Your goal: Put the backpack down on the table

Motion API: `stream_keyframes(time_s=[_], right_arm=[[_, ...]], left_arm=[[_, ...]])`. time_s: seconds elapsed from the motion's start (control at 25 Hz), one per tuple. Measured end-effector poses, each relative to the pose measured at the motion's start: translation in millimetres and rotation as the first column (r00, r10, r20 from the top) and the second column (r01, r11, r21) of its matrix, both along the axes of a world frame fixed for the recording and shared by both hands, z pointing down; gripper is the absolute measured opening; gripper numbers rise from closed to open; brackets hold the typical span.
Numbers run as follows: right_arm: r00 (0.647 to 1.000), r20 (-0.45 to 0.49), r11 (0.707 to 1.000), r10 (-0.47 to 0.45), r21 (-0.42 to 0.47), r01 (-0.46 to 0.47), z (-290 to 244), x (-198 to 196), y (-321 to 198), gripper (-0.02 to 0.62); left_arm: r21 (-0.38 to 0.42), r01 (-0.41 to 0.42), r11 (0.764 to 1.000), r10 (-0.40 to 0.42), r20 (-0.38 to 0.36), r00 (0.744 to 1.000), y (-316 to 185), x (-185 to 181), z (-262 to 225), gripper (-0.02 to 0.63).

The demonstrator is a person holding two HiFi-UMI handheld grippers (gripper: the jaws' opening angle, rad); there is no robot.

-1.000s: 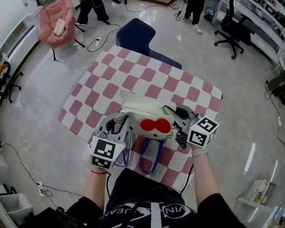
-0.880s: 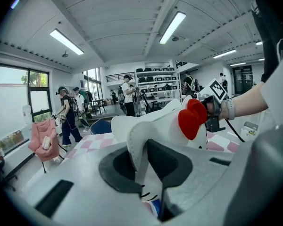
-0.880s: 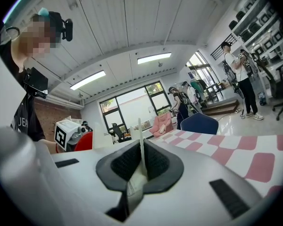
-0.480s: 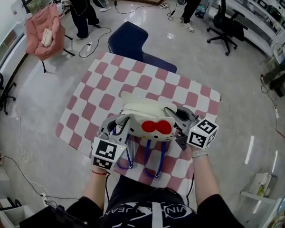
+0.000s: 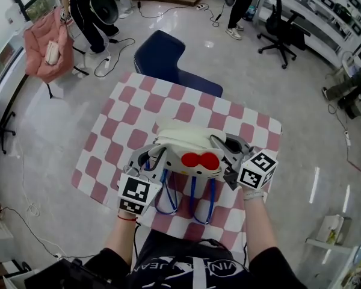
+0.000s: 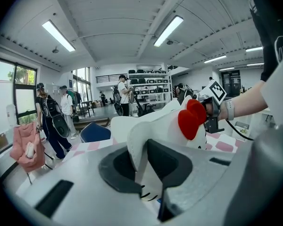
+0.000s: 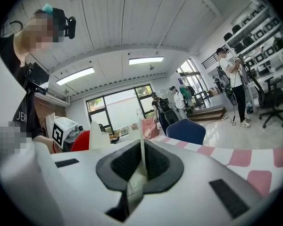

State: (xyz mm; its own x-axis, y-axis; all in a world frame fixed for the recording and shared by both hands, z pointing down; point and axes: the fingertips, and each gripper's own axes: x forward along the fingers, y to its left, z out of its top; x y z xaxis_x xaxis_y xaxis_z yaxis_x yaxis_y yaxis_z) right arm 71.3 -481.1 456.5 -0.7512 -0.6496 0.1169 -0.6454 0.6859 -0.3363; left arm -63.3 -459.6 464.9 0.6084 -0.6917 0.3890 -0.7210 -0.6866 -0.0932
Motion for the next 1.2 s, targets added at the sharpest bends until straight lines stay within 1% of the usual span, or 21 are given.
stream_keyframes(time_s=[0.48, 0.68, 0.88, 1.2], right_arm=[[1.0, -0.001, 0.999, 0.018, 0.032, -0.018, -1.6, -5.2, -16.6, 0.011], [1.0, -0.023, 0.999, 0.012, 0.052, -0.011, 1.5, -5.3, -10.8, 0.011], [0.999, -0.046, 0.999, 0.003, 0.051, -0.001, 6.1, -4.6, -3.0, 0.012], [0.998, -0.056, 0.999, -0.002, 0.045, 0.005, 8.4, -5.3, 10.7, 0.014]], left_arm=[[0.033, 0.006, 0.999, -0.006, 0.006, 1.0, -17.7, -6.0, -2.3, 0.058], [0.039, -0.003, 0.999, 0.003, 0.017, 1.0, -11.2, -5.1, 0.5, 0.058], [0.036, -0.005, 0.999, 0.005, 0.02, 1.0, -2.0, -4.6, 4.9, 0.058], [0.025, -0.003, 1.0, 0.002, 0.037, 0.999, 10.4, -5.6, 7.2, 0.058]])
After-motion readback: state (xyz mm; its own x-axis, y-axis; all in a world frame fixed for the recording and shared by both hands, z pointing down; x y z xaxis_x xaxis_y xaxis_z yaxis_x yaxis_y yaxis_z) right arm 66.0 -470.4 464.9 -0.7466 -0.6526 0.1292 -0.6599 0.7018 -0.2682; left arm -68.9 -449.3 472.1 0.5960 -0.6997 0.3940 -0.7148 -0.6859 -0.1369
